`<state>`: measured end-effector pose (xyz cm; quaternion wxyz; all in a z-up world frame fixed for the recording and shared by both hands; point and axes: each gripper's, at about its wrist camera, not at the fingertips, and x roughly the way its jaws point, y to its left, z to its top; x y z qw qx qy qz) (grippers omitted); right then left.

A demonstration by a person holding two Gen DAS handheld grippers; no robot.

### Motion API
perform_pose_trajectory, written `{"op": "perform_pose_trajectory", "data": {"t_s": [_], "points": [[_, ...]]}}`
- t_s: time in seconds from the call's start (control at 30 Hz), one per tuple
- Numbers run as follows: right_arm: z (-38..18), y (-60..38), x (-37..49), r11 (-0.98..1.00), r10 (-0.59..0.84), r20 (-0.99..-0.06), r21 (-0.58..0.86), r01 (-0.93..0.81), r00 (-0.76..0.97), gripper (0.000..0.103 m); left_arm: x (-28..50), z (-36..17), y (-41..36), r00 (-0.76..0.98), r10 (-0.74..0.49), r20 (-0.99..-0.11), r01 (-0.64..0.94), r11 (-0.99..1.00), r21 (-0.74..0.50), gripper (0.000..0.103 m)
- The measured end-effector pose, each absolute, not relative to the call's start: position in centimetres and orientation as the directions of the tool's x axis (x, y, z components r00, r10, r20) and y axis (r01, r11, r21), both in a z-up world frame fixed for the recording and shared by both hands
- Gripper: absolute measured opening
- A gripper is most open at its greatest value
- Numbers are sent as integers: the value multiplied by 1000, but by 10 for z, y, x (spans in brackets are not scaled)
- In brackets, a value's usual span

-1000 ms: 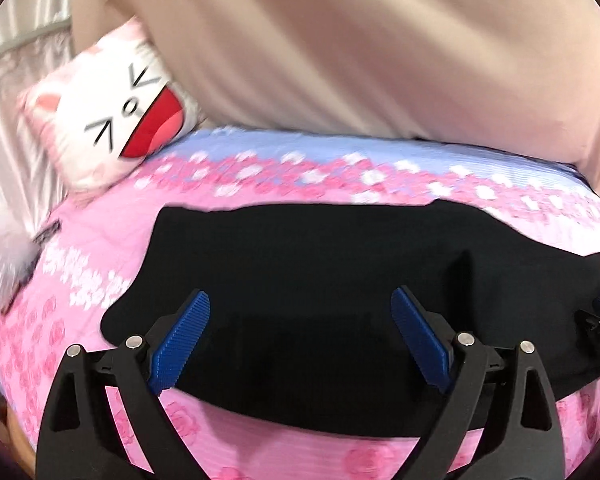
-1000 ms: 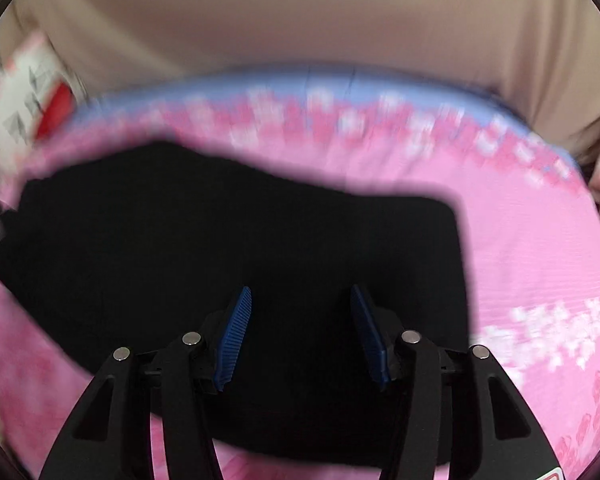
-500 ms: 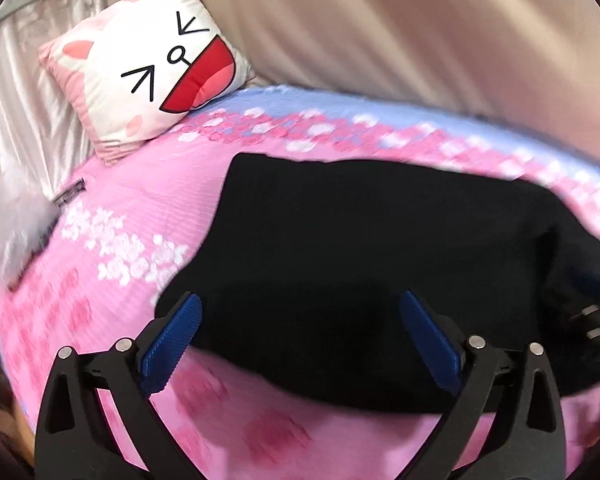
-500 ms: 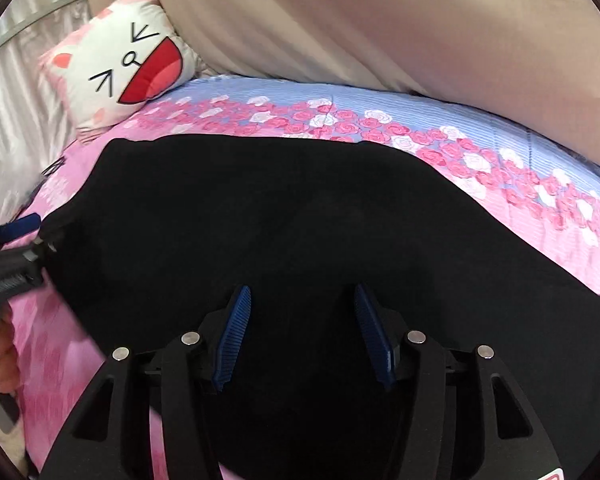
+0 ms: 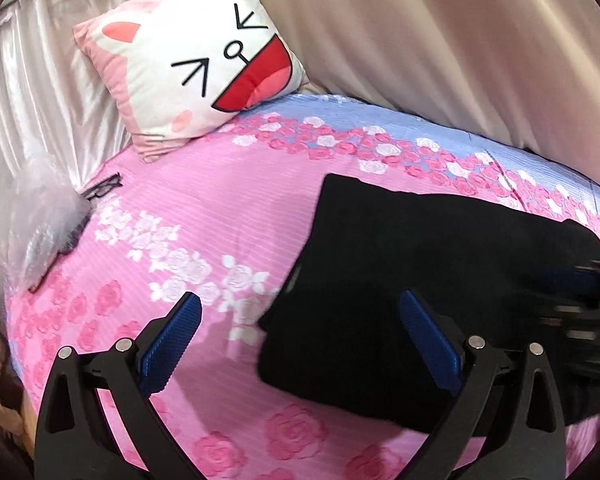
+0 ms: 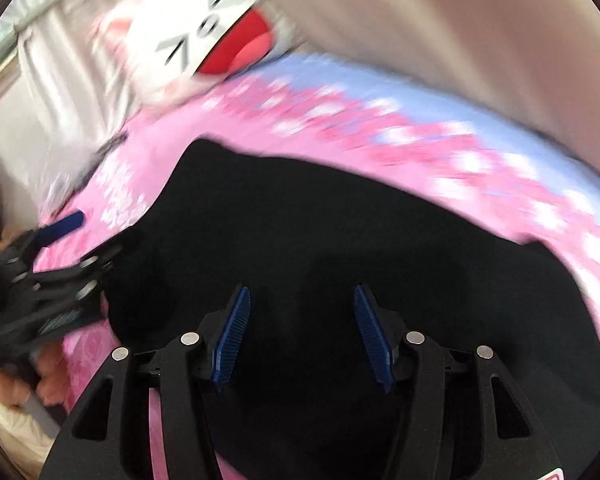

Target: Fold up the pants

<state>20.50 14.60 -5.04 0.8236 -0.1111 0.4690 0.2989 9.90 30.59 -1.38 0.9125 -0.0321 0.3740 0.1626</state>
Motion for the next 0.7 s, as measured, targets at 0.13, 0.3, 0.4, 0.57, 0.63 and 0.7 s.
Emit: {"op": "perform_pose_trajectory", "data": {"t_s": [0.13,0.3,0.4,0.57,0.63,0.7], "points": [[-59,182,238,822,329,-815,-1,-569,477,59,98,-14,314,663,272,-698,-320,945,65,97],[-28,164,232,829,439,-763,142,-541,474,52,93,-18,319,646,254,-719,-324,945,42,97],[3,114,198,871,416,-685,111,-479,598,55,79,-28,329,637,133,-759,-337,934,-119,97],[18,25,158,954,217,-662,-10,-298,717,55,87,-51,327,628,-5,-778,-369,878,-304,98],[20,-18,141,978,131,-663,-34,-205,737,56,105,-53,317,617,-19,-787,-347,890,-294,98],[16,-61,122,992,77,-674,-19,-121,735,60,116,-51,309,631,8,-776,-354,893,-279,94]]}}
